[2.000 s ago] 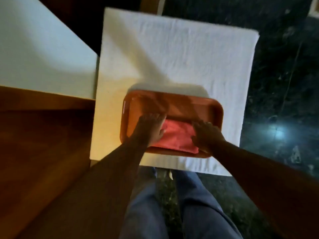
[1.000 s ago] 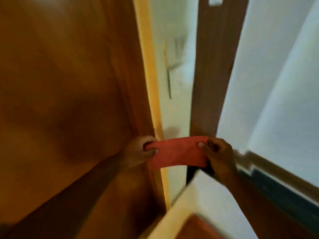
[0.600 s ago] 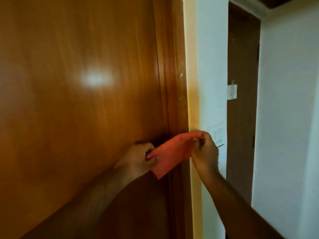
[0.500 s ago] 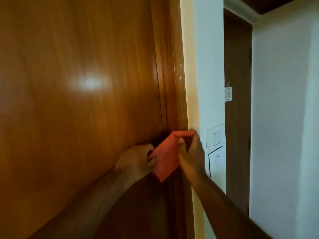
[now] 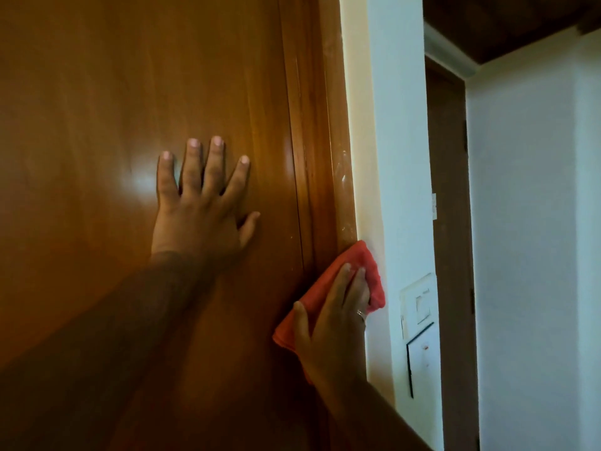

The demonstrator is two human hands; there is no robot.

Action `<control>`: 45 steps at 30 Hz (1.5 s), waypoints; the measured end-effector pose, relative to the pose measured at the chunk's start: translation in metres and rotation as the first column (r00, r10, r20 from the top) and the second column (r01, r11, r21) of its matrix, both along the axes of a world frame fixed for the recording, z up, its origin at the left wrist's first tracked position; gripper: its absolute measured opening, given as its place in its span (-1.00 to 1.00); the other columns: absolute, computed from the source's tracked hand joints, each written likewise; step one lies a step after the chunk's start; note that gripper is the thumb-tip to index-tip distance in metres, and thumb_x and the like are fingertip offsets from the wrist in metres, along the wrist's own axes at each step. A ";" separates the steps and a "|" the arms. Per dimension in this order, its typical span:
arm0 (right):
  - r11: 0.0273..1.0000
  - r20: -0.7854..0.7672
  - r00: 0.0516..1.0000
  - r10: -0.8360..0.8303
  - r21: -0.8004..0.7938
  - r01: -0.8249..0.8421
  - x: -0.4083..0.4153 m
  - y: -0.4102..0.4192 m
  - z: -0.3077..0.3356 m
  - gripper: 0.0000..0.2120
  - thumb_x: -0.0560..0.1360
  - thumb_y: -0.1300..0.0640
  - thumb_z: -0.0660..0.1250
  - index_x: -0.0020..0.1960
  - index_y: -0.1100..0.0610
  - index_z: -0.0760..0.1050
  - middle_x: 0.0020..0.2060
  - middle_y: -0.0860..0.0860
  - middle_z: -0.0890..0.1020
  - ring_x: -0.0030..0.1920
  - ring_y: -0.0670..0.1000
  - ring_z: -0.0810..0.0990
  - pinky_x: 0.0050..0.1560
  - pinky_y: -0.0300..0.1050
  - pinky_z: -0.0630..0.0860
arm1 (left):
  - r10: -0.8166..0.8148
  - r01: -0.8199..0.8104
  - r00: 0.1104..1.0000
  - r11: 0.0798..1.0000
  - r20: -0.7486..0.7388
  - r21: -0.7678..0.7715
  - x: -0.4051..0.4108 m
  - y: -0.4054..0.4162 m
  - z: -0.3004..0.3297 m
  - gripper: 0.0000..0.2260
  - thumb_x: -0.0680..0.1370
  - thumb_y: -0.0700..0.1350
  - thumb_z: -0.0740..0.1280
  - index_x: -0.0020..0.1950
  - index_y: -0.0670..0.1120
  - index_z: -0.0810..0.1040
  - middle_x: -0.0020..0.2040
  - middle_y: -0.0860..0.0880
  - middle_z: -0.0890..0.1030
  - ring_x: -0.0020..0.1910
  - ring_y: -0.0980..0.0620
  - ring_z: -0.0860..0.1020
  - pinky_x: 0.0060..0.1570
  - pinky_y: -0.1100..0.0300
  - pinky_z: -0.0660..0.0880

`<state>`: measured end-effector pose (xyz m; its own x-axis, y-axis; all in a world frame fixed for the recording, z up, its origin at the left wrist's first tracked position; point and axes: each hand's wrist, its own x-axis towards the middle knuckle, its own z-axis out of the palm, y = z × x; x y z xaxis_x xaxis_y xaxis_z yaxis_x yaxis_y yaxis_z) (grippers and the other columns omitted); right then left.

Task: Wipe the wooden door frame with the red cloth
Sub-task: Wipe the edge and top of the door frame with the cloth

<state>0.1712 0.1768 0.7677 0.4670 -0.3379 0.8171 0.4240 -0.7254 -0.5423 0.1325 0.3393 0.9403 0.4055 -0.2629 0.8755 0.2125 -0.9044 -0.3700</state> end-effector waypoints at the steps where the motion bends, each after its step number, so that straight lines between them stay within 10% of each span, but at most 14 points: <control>1: 1.000 0.026 1.000 -0.006 -0.027 0.006 0.001 -0.001 0.007 -0.08 0.44 -0.24 0.25 0.57 0.14 -0.11 0.55 0.22 0.10 0.50 0.31 0.16 0.32 0.27 0.37 | 0.006 -0.006 1.000 1.000 0.022 0.012 0.001 0.000 -0.002 -0.27 0.55 0.33 -0.02 0.62 -0.02 -0.01 0.63 -0.25 -0.01 0.59 -0.33 -0.04 0.47 -0.38 -0.07; 10: 0.958 0.310 0.950 -0.024 -0.263 0.110 0.040 -0.029 0.257 -0.24 0.50 -0.07 0.18 0.57 0.14 -0.05 0.57 0.21 0.04 0.53 0.29 0.06 0.42 0.26 0.25 | 0.042 -0.044 0.996 0.999 0.084 0.025 0.006 0.002 -0.004 -0.28 0.54 0.35 -0.03 0.62 0.01 0.07 0.62 -0.25 0.07 0.59 -0.33 0.02 0.48 -0.35 -0.10; 18: 0.923 0.212 0.971 0.110 -0.385 -0.021 0.021 -0.044 0.054 -0.22 0.51 -0.02 0.26 0.58 0.14 -0.07 0.58 0.18 -0.05 0.52 0.25 0.08 0.33 0.30 0.38 | 0.079 -0.080 0.996 0.996 0.047 0.028 0.000 0.000 -0.002 -0.28 0.55 0.36 -0.11 0.63 0.00 0.03 0.63 -0.25 0.05 0.59 -0.32 0.02 0.49 -0.35 -0.07; 22: 0.898 0.154 0.974 0.165 -0.432 -0.084 0.005 -0.056 -0.039 -0.14 0.41 -0.10 0.27 0.54 0.23 0.00 0.58 0.14 -0.08 0.35 0.25 0.39 0.08 0.21 0.60 | 0.082 -0.083 0.996 0.996 0.035 0.017 -0.003 -0.003 -0.002 -0.28 0.55 0.35 -0.10 0.63 -0.01 0.05 0.63 -0.26 0.06 0.59 -0.33 0.02 0.48 -0.35 -0.07; 31: 0.986 0.282 0.958 0.057 -0.166 -0.010 0.021 -0.024 0.233 -0.09 0.44 -0.27 0.23 0.55 0.19 -0.07 0.54 0.23 0.13 0.51 0.26 0.14 0.44 0.21 0.23 | 0.075 -0.078 0.995 0.997 0.073 0.031 0.002 -0.001 -0.005 -0.29 0.56 0.33 -0.04 0.62 -0.02 0.09 0.62 -0.26 0.09 0.58 -0.33 0.04 0.49 -0.34 -0.09; 35: 0.974 0.241 0.970 0.016 -0.222 0.039 0.026 -0.023 0.335 -0.08 0.46 -0.04 0.37 0.56 0.19 -0.14 0.57 0.21 0.01 0.54 0.28 0.02 0.45 0.22 0.23 | 0.081 -0.083 0.995 0.996 0.059 0.034 0.003 -0.001 -0.006 -0.29 0.55 0.33 0.00 0.62 -0.01 0.10 0.62 -0.26 0.10 0.58 -0.32 0.05 0.49 -0.33 -0.09; 45: 0.904 0.218 0.964 0.150 -0.425 -0.045 0.014 -0.056 0.198 -0.04 0.36 0.09 0.47 0.57 0.15 -0.04 0.56 0.15 0.10 0.50 0.25 0.19 0.31 0.05 0.39 | -0.006 0.007 0.999 1.000 0.048 -0.013 -0.026 -0.001 0.045 -0.26 0.54 0.38 -0.08 0.62 0.01 0.05 0.63 -0.22 0.08 0.59 -0.30 0.03 0.51 -0.30 -0.09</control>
<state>0.1856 0.1207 0.9655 0.2523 0.0916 0.9633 0.5830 -0.8089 -0.0758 0.1066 0.3379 0.9851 0.3617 -0.2535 0.8972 0.2238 -0.9106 -0.3475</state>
